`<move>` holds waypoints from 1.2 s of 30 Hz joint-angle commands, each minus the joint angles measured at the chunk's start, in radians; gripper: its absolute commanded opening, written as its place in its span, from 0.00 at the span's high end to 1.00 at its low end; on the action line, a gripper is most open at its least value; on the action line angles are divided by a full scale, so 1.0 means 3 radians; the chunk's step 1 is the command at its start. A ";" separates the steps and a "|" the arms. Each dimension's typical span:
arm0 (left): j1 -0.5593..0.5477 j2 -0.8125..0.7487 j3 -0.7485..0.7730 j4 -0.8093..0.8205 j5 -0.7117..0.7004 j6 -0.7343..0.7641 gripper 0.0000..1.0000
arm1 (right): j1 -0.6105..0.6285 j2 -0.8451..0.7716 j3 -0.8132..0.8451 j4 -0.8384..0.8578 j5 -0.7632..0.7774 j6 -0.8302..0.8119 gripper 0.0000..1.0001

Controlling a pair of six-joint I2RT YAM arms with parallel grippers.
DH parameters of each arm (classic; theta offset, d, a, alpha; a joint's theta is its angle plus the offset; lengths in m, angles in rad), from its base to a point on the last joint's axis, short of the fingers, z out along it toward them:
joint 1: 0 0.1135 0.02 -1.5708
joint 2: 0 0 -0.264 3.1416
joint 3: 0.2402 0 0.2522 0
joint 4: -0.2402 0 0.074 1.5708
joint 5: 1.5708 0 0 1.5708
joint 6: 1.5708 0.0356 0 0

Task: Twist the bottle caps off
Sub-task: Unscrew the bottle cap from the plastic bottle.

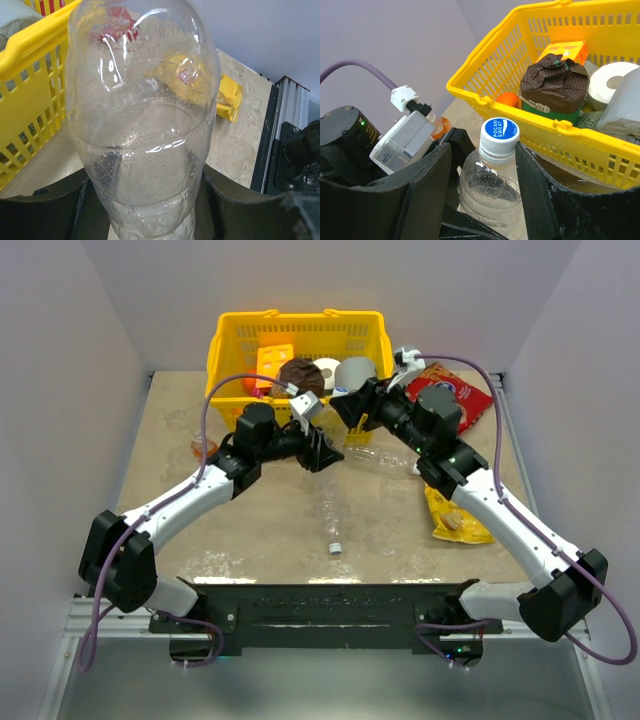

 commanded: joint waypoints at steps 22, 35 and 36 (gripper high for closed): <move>-0.0159 0.0012 0.0045 0.0021 -0.0045 0.0156 0.72 | 0.0013 0.0077 0.0080 0.0182 0.0182 -0.0016 0.53; -0.0154 0.0012 0.0055 0.0011 0.0011 0.0171 0.73 | -0.0002 0.0000 0.0008 0.0269 0.0065 -0.0010 0.84; -0.0154 0.0002 0.0055 0.0011 0.0027 0.0176 0.73 | -0.0017 0.0000 0.0013 0.0274 0.0019 -0.0010 0.88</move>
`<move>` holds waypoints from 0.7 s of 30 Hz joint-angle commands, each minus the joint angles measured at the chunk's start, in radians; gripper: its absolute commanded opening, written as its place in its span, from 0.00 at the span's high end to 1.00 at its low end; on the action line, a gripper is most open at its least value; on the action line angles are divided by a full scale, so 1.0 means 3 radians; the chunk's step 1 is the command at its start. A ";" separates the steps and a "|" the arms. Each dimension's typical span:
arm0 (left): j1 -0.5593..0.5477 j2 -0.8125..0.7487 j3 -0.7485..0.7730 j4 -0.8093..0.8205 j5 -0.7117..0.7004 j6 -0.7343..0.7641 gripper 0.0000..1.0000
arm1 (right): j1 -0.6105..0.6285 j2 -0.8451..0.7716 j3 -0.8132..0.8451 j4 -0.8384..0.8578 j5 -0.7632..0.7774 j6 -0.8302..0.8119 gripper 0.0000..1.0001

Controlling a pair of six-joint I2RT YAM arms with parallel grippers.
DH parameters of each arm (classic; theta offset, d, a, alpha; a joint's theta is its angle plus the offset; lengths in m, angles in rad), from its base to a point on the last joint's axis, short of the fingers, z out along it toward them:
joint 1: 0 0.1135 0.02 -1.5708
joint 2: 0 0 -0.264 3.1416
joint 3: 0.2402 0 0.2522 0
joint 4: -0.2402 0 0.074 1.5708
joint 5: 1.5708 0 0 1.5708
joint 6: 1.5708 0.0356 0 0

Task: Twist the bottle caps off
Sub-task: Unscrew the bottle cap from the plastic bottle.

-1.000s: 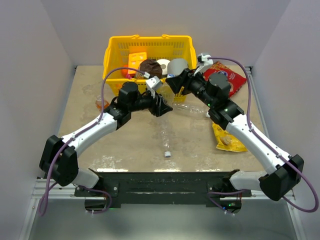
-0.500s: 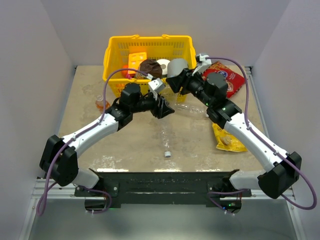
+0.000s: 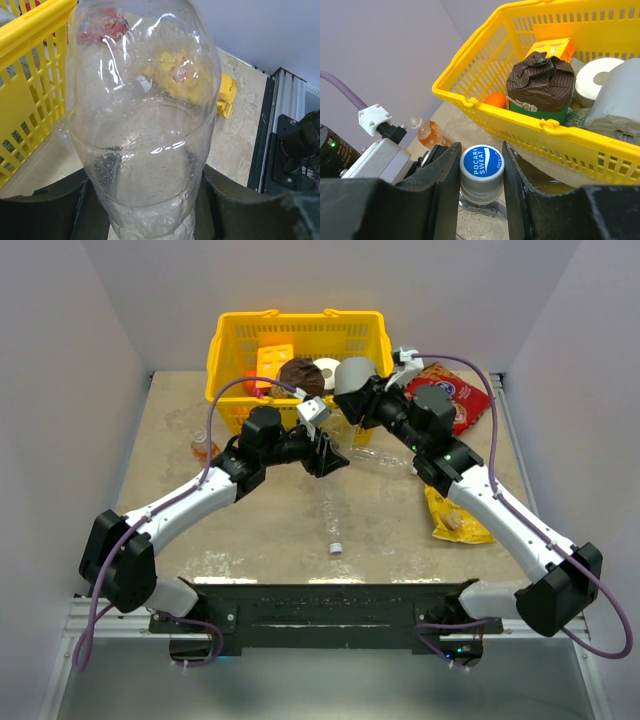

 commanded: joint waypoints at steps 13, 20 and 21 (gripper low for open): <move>-0.0012 -0.0156 0.0025 0.0305 0.1300 0.0227 0.71 | -0.0429 -0.0019 -0.0107 0.0792 -0.1803 0.0092 1.00; -0.0012 -0.0167 -0.0021 0.0566 0.1895 0.0023 0.71 | -0.0465 0.0058 -0.0234 0.1593 -0.2852 0.0316 1.00; -0.0007 -0.0167 -0.0032 0.0683 0.1941 -0.0018 0.71 | -0.0460 0.0063 -0.0250 0.1656 -0.2929 0.0337 1.00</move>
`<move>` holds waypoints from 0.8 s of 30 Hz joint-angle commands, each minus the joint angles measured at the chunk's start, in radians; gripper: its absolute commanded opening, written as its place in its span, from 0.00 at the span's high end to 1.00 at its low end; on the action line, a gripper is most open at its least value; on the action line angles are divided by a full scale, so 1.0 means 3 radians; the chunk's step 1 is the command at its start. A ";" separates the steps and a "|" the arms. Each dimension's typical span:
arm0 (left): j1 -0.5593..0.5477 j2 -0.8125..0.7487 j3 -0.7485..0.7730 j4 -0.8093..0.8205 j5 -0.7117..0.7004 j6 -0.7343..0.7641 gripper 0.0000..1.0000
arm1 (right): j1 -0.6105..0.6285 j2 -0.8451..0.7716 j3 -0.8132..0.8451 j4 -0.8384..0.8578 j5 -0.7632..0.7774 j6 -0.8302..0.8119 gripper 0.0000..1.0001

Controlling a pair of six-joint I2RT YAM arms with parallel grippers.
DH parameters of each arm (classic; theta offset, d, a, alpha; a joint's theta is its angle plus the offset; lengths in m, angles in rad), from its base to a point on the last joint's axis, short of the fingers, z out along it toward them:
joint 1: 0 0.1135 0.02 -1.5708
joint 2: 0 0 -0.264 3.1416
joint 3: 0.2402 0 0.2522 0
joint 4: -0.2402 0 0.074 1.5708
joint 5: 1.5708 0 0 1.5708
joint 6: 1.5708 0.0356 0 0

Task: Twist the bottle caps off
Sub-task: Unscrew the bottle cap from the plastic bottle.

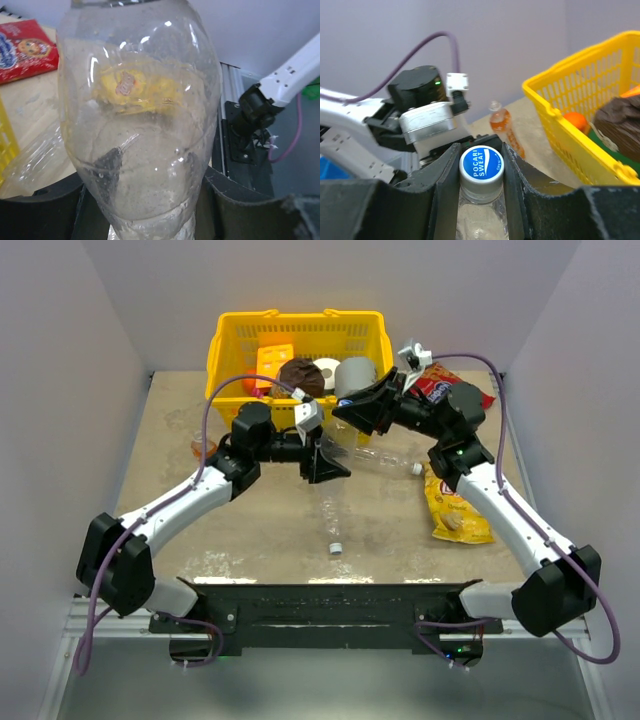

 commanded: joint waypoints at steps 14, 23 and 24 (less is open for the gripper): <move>-0.0108 -0.0133 -0.0087 0.0519 0.0777 -0.0115 0.71 | 0.0055 -0.0051 -0.0013 0.0144 -0.0855 -0.0317 0.87; -0.0108 -0.0353 -0.0092 -0.0090 -0.0976 0.0392 0.71 | 0.0050 -0.0295 -0.0044 -0.0234 -0.0027 -0.0563 0.25; -0.0103 -0.0363 -0.0097 -0.0115 -0.1104 0.0392 0.71 | 0.0050 -0.0331 -0.0054 -0.0250 0.0054 -0.0583 0.22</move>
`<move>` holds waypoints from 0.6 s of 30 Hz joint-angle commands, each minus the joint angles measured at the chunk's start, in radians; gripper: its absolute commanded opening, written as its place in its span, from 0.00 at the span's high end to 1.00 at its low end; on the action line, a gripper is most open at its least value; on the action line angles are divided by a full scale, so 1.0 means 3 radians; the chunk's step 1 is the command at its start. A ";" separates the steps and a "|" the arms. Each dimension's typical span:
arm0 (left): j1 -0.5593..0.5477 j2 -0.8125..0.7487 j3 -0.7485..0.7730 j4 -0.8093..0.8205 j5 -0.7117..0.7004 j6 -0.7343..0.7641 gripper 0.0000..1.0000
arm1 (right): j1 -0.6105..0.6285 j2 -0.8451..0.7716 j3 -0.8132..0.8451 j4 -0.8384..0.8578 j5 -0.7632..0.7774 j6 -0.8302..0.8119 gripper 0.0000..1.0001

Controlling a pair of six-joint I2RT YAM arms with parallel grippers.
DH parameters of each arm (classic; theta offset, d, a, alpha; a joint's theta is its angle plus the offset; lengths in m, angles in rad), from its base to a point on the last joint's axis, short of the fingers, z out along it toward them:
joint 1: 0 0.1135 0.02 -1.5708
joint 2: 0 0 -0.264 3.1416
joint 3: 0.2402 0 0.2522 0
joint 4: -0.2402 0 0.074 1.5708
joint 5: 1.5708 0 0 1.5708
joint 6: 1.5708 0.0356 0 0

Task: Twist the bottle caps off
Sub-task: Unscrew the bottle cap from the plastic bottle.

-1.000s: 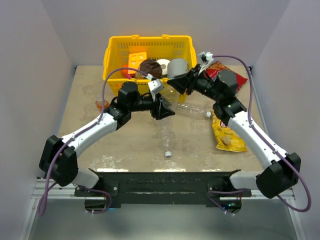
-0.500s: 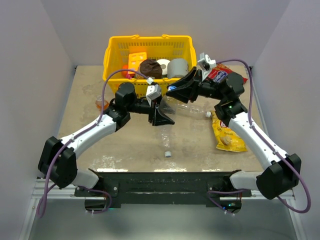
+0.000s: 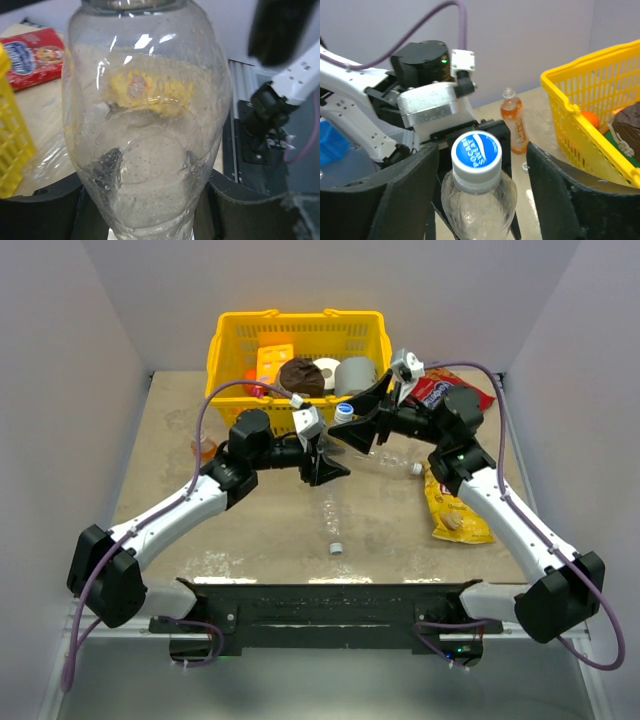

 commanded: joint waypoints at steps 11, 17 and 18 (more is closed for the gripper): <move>-0.0072 -0.0125 0.0098 -0.0327 -0.1629 0.0210 0.71 | 0.0112 -0.0596 -0.0057 -0.0655 0.2313 -0.0248 0.22; -0.0102 -0.0069 0.0129 -0.0373 -0.1665 0.0205 0.71 | 0.0266 -0.0504 0.0096 -0.0840 0.2561 -0.0279 0.25; -0.0107 -0.0053 0.0129 -0.0373 -0.1660 0.0205 0.71 | 0.0282 -0.0488 0.0117 -0.0845 0.2556 -0.0273 0.26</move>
